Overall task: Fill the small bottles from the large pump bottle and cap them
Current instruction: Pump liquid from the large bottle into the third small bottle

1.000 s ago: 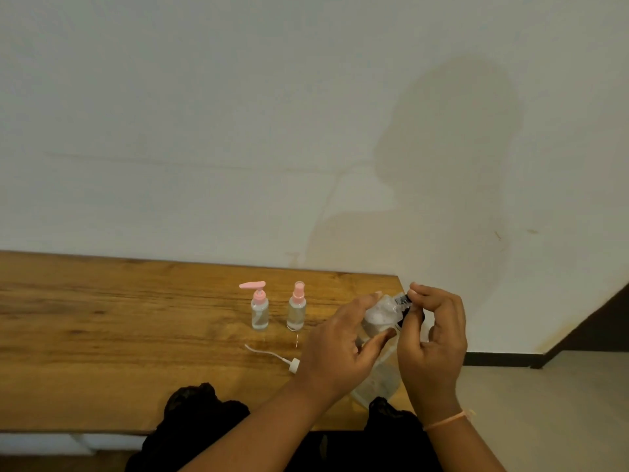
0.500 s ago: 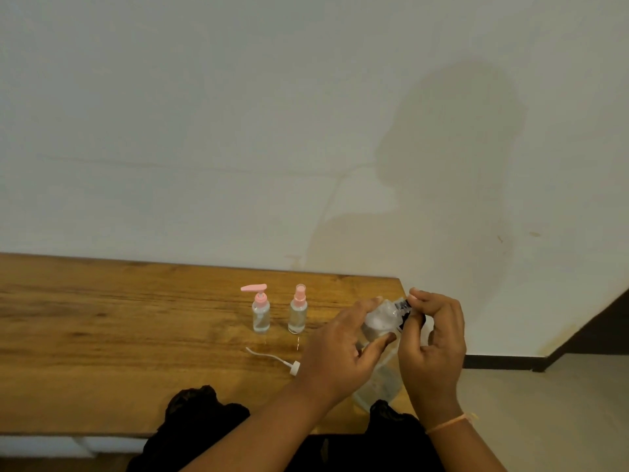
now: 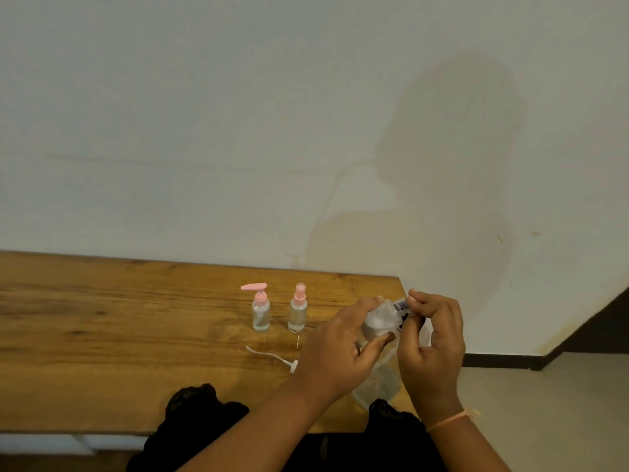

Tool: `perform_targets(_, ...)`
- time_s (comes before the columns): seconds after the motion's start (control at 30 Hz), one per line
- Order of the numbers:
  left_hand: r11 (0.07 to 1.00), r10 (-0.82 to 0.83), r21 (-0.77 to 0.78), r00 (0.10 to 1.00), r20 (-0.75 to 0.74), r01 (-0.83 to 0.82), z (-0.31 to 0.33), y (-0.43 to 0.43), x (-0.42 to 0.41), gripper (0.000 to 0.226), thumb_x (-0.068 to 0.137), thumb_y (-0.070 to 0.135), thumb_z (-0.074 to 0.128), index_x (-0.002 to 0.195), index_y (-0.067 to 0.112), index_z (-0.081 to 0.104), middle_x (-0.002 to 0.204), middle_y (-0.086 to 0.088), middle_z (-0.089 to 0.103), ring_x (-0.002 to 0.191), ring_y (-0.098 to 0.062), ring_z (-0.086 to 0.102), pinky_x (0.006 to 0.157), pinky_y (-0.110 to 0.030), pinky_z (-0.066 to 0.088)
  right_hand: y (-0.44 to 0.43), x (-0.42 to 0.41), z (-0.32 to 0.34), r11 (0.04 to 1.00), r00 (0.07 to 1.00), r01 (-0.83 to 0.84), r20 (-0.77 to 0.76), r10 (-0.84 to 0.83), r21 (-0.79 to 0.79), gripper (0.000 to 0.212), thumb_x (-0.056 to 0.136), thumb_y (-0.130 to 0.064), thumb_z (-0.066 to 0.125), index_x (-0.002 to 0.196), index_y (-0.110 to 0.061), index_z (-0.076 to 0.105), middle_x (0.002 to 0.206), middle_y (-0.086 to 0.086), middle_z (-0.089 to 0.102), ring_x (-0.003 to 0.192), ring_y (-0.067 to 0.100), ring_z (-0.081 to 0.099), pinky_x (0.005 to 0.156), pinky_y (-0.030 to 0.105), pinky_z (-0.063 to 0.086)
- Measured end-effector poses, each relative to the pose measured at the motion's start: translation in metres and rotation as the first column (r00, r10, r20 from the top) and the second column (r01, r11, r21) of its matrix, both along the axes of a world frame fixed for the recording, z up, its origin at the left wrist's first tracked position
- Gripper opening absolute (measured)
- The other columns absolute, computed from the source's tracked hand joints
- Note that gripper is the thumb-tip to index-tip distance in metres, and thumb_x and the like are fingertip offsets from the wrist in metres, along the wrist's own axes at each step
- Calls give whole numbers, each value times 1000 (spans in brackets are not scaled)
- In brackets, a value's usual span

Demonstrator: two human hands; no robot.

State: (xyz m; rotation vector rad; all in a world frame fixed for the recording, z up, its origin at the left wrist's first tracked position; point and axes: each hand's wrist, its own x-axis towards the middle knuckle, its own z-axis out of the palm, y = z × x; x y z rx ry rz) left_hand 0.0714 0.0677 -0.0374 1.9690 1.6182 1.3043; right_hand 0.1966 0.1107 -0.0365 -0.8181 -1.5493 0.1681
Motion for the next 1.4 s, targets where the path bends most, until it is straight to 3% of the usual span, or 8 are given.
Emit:
perform_targets(0.33,1000,16,18,1000,24,-17,2,2,1,47,86,55,50,130,40,40,109,14,63,58,8,52,50,-4,39,-2,-4,6,999,999,17,-33,-16,28,19,83,-4,41,92,-10,57,96,7,55,99,-7,52,84,9,44)
perform_targets(0.5,1000,10,-9,1000,-8,-10,-1,3,0,46,86,56,49,128,44,37,105,15,63,55,5,51,48,-4,34,2,-2,2,1000,999,20,-29,-20,13,19,82,-4,42,87,-1,60,92,8,54,98,-8,52,83,9,43)
perform_targets(0.73,1000,-1,-24,1000,25,1,-2,1,3,48,86,57,49,130,40,41,108,15,63,58,4,52,53,-4,39,-2,-2,2,1000,999,-7,-40,7,-6,18,84,-7,42,89,-5,59,92,8,55,99,-7,53,84,9,44)
perform_targets(0.87,1000,7,-12,997,71,-6,-5,4,3,47,86,57,48,129,44,38,110,15,64,74,-5,63,64,-23,54,-4,-4,6,1000,999,-9,-46,10,10,17,85,-6,42,93,-12,56,95,6,56,99,-5,53,83,10,44)
perform_targets(0.97,1000,26,7,997,67,-27,-6,5,2,49,85,61,46,130,45,36,115,16,62,80,-9,65,66,-27,55,-3,-5,7,1000,999,-12,-35,13,9,18,85,-8,42,94,-14,56,95,5,56,98,-6,53,80,9,45)
perform_targets(1.07,1000,12,-8,999,45,-12,-4,4,3,49,85,63,45,129,44,37,112,16,63,74,-5,63,62,-21,53,-2,-4,5,1000,1000,0,-26,1,22,18,85,-6,41,94,-12,55,95,7,55,99,-7,52,84,8,43)
perform_targets(1.17,1000,11,-26,1000,11,-11,-1,3,3,47,87,53,53,130,38,42,100,20,58,58,7,52,50,-4,37,1,1,1,1000,1000,6,1,-6,10,18,84,-5,42,90,-4,59,94,8,54,100,-8,51,86,8,42)
perform_targets(1.4,1000,9,-24,1000,21,-9,1,0,3,47,86,56,51,129,39,42,108,15,63,59,7,53,50,-3,36,-2,0,1,1000,1000,8,3,-8,-10,19,84,-6,41,92,-6,59,95,7,54,100,-7,51,86,9,43)
